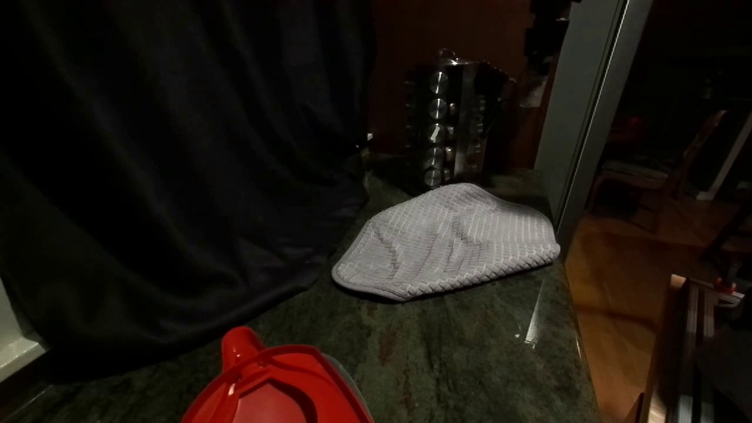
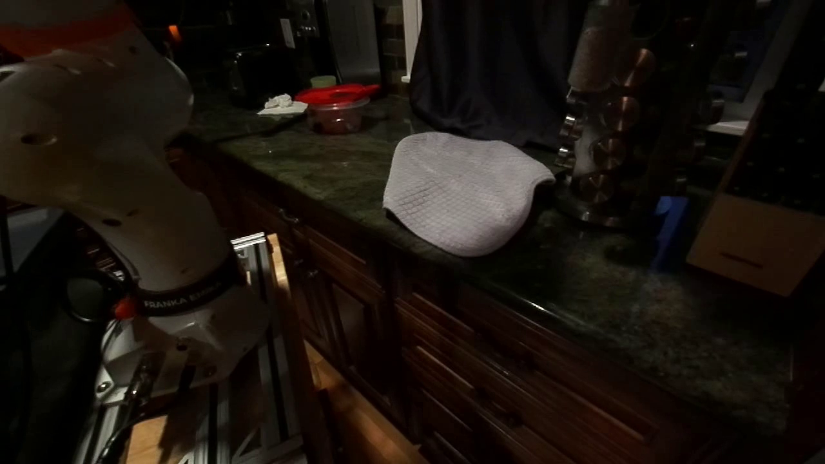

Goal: Remove one glass jar from the stand on the right and put it on the countertop.

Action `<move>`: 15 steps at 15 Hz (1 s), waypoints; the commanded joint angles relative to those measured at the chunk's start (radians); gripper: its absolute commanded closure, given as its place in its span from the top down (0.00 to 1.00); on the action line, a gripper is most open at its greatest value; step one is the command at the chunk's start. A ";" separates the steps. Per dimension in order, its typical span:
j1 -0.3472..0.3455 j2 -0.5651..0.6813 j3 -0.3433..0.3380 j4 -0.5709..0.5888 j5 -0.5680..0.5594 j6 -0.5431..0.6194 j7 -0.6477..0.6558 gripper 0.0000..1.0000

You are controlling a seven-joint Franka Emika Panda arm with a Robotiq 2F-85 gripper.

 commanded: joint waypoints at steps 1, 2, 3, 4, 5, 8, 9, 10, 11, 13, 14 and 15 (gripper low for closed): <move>0.038 -0.018 -0.037 -0.028 -0.005 -0.003 0.004 0.50; 0.041 -0.032 -0.040 -0.048 -0.006 -0.003 0.005 0.50; 0.042 -0.040 -0.041 -0.057 -0.006 -0.003 0.005 0.50; 0.044 -0.044 -0.041 -0.060 -0.006 -0.003 0.005 0.50; 0.045 -0.046 -0.041 -0.061 -0.006 -0.003 0.005 0.25; 0.054 -0.066 -0.035 -0.141 -0.055 0.117 0.045 0.25; 0.056 -0.064 -0.036 -0.160 -0.069 0.135 0.051 0.25; 0.057 -0.063 -0.038 -0.186 -0.085 0.163 0.061 0.25; 0.058 -0.064 -0.040 -0.210 -0.093 0.190 0.065 0.25; 0.054 -0.059 -0.048 -0.257 -0.107 0.235 0.088 0.25; 0.052 -0.056 -0.055 -0.279 -0.102 0.261 0.093 0.25; 0.050 -0.054 -0.061 -0.301 -0.103 0.291 0.102 0.25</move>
